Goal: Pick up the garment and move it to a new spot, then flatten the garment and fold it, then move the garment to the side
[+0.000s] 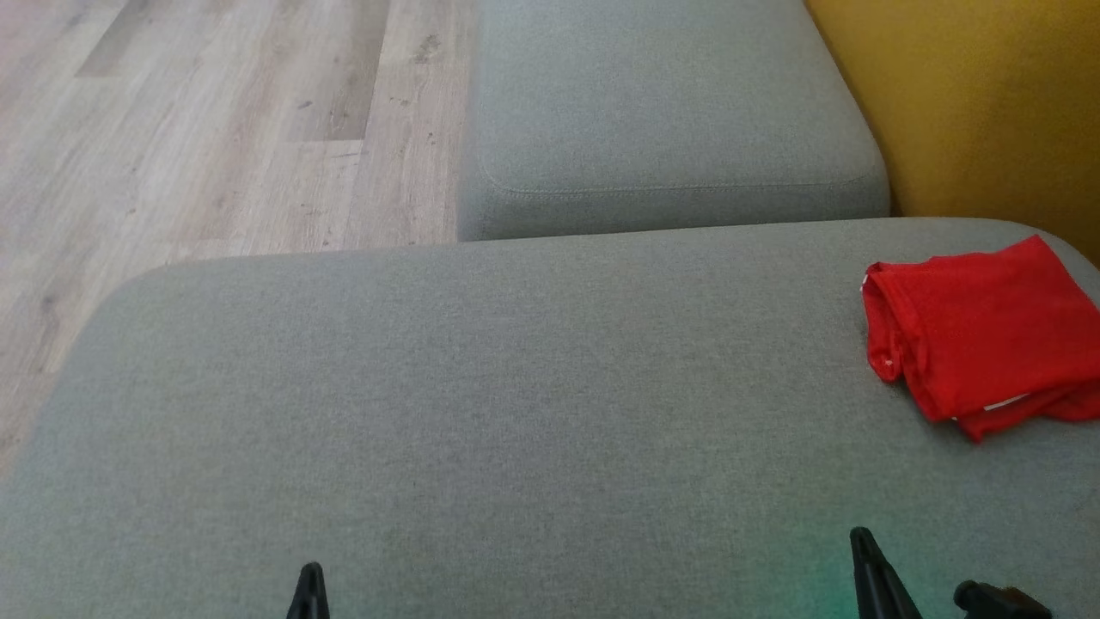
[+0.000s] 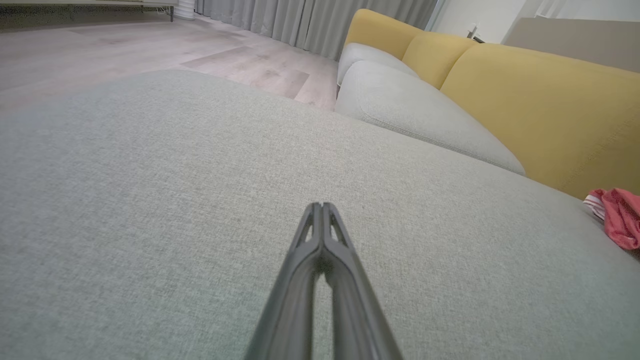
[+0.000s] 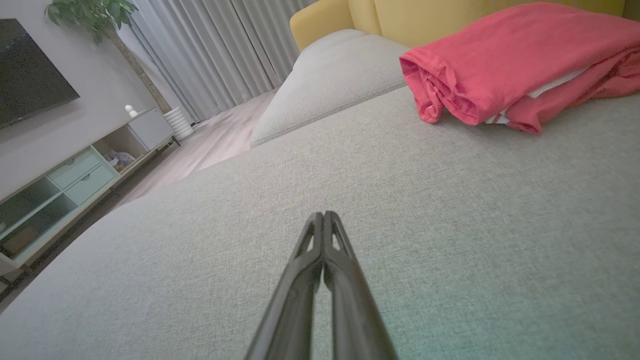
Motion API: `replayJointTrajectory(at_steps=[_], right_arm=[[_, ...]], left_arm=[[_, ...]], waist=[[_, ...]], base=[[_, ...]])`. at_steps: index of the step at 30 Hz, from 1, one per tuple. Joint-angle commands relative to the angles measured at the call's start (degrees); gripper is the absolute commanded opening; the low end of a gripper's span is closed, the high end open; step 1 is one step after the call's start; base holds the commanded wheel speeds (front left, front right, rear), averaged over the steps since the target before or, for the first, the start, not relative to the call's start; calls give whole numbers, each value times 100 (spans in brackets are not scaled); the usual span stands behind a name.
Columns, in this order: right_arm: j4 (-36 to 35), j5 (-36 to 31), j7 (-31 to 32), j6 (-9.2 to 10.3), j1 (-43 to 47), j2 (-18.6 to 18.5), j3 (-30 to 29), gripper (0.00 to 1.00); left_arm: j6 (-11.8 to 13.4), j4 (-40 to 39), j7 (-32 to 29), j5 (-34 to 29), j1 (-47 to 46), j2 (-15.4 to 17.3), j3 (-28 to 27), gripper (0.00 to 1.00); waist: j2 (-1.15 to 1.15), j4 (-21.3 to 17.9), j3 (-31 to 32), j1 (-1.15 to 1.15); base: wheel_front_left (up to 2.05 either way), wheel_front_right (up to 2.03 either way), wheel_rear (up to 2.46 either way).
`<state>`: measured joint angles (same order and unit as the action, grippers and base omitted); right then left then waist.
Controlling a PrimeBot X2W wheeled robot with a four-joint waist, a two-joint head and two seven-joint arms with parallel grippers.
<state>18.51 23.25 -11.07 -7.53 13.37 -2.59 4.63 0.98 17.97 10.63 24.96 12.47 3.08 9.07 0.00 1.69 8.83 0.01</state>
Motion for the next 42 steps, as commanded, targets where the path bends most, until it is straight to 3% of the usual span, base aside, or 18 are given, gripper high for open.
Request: replayJointTrajectory(at_steps=[1, 42], right_arm=[[-199, 191, 25, 1, -295, -62, -32, 0], [-303, 2913, 638, 2, -944, -113, -372, 0]], left_arm=[[-38, -212, -40, 165, -312, -4, -134, 0], [-358, -283, -700, 2757, -926, -10, -696, 0]], waist=[[0, -3, -14, 0], [0, -68, -364, 0]], base=[[0, 0, 0], [0, 0, 0]])
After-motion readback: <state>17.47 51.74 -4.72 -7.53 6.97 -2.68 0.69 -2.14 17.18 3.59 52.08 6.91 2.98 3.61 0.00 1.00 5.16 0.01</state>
